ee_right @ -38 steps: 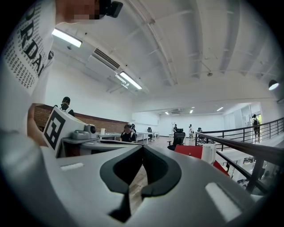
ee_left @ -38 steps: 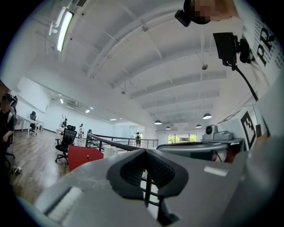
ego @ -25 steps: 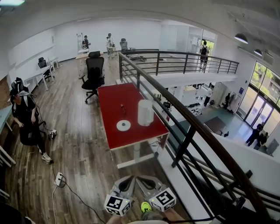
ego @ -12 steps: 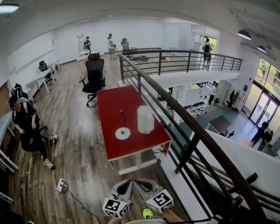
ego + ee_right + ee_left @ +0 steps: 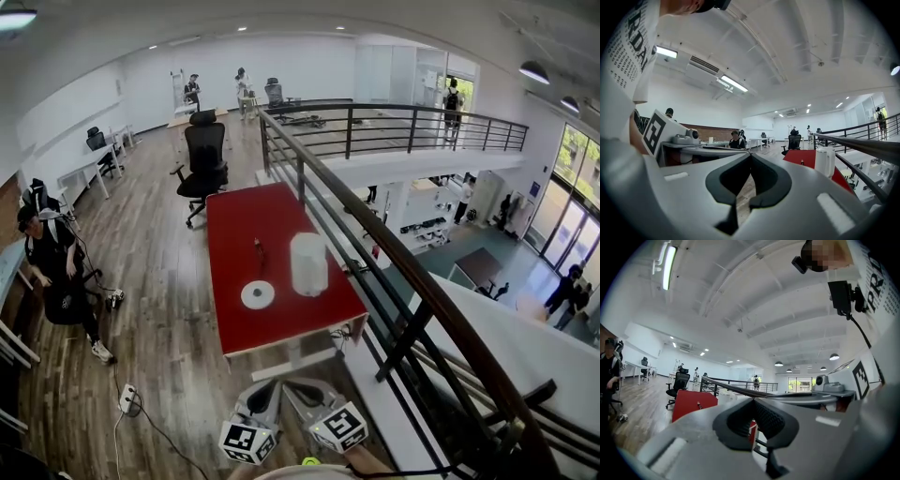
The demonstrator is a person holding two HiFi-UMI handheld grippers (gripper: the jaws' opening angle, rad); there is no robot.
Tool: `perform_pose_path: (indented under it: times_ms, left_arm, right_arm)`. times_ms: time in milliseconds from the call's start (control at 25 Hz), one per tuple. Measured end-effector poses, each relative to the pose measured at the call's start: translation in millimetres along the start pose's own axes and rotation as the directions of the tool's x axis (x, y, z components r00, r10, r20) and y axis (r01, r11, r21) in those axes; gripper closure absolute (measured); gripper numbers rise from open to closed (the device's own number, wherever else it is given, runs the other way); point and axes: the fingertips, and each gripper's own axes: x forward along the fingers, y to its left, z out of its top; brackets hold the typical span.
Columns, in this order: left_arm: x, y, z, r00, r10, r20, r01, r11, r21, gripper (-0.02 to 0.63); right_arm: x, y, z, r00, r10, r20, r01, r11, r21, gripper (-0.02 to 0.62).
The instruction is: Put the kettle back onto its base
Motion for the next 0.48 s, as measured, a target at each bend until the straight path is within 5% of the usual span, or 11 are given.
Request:
perform_pose_path:
  times_ms: [480]
  left_arm:
    - [39.4,1.9,-1.0,1.000,-0.012,-0.019,0.012,1.000,0.000,0.615]
  right_arm:
    - [2.5,-38.1,-0.1,1.000,-0.017,0.000,0.017,1.000,0.016,0.592]
